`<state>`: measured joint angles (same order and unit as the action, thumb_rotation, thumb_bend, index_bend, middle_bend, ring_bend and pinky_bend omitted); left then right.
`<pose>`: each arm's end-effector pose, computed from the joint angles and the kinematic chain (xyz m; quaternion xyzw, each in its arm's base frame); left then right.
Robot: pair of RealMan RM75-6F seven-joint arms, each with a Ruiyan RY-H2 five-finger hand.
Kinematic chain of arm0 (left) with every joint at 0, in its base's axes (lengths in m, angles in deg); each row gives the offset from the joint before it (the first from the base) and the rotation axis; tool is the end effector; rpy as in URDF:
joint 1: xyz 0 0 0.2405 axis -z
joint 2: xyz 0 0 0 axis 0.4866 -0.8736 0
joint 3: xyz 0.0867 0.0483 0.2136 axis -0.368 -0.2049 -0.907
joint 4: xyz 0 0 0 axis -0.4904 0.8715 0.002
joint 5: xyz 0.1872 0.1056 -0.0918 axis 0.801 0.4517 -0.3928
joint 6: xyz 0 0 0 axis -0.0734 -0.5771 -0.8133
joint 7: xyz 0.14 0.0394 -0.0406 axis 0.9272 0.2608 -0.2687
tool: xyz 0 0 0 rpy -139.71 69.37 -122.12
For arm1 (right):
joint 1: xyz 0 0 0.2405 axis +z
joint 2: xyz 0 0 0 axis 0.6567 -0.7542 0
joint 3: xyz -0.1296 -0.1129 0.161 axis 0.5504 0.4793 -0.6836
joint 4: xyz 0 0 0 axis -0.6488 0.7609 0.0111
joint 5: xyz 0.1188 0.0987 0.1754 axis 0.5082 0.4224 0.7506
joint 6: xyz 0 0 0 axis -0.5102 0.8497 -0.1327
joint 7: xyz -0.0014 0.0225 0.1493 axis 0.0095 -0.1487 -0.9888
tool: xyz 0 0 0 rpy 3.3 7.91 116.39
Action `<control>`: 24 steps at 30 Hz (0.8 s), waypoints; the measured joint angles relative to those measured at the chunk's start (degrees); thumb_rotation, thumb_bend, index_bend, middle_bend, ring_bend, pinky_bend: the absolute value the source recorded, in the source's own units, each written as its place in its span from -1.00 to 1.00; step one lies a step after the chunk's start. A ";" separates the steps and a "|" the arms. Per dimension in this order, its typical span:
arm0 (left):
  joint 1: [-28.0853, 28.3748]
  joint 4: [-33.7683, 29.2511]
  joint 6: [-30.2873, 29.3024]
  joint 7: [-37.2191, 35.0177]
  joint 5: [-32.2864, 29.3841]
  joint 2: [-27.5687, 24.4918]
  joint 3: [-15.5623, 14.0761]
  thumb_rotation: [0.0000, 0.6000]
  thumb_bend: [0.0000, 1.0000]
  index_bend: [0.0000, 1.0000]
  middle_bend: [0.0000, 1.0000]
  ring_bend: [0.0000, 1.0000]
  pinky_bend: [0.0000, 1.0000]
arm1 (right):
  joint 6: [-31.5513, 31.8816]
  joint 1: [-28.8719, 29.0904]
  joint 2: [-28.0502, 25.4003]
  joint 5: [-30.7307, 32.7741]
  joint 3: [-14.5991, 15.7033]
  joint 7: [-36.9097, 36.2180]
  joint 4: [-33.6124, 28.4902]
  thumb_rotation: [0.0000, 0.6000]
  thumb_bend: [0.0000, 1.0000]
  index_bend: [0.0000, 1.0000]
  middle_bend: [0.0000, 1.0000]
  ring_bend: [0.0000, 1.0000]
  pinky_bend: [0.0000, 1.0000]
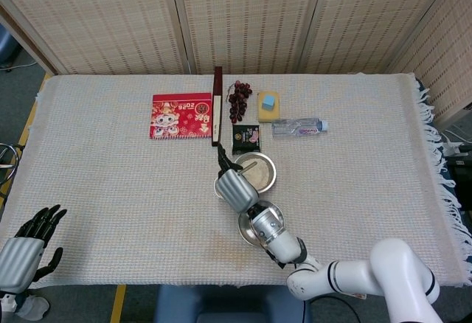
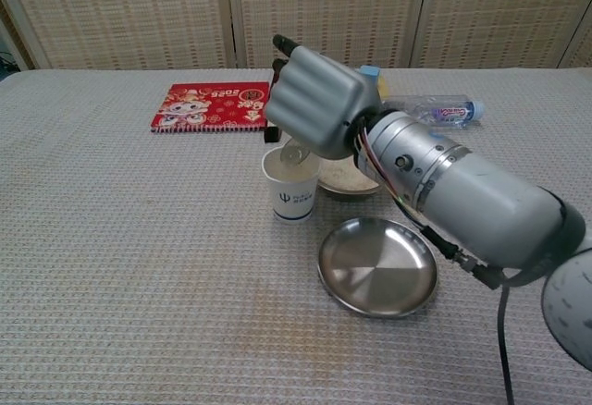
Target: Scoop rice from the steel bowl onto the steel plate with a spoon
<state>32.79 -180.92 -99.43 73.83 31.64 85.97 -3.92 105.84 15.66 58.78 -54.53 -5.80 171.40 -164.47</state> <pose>-0.3031 0.1513 0.1186 -0.6694 -0.3754 -0.3378 0.5449 -0.0239 -0.3138 -0.1008 0.7852 0.1808 0.2105 0.5536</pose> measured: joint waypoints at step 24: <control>-0.33 -0.08 -0.38 -0.54 0.51 -0.39 -0.32 1.00 -0.05 -1.00 -1.00 -1.00 -0.61 | 4.95 -3.56 -3.04 -8.25 0.63 -3.35 -4.35 1.00 -0.30 0.71 0.14 -0.67 -0.90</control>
<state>32.46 -180.99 -99.81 73.29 32.15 85.58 -4.24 110.79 12.10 55.74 -62.79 -5.17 168.05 -168.82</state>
